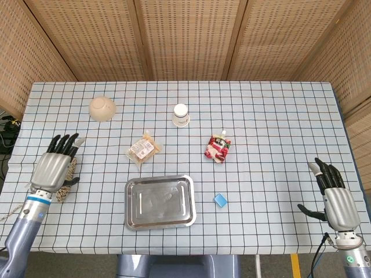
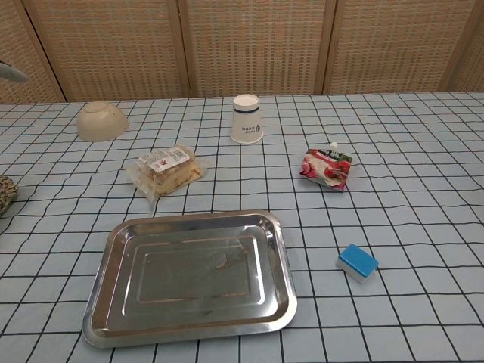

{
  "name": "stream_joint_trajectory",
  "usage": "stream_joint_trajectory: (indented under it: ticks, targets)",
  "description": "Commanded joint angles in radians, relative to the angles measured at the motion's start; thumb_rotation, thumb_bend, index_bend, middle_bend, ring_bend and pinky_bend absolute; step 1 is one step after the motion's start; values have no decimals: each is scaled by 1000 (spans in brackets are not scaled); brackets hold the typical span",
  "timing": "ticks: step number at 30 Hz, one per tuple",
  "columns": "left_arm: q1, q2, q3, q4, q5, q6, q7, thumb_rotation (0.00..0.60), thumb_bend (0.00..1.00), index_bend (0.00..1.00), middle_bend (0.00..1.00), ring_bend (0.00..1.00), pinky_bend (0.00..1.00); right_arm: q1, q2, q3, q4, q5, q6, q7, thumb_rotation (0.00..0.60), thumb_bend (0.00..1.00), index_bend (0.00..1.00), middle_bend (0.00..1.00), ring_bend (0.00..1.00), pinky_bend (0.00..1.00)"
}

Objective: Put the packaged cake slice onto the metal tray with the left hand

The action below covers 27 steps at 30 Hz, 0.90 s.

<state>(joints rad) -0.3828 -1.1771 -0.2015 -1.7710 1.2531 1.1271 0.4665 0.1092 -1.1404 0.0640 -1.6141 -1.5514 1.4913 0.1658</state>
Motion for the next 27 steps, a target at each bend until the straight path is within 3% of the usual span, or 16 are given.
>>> stream_joint_trajectory:
  ticks: [1, 5, 12, 27]
  targets:
    - [-138, -19, -65, -2, -148, -139, 97, 600, 0, 0, 0, 0, 0, 5, 0, 4, 7, 12, -12, 9, 600, 57, 29, 0, 0, 0]
    - [-288, -85, -89, 85, -269, -262, 183, 600, 0, 0, 0, 0, 0, 13, 3, 17, 23, 52, -43, 40, 600, 56, 30, 0, 0, 0]
    - [-473, -186, -41, 217, -409, -370, 325, 600, 0, 0, 0, 0, 0, 22, 1, 29, 63, 94, -80, 82, 600, 56, 36, 0, 0, 0]
    - [-661, -323, 79, 377, -606, -411, 431, 600, 0, 0, 0, 0, 0, 15, 7, 48, 101, 138, -93, 133, 600, 56, 42, 0, 0, 0]
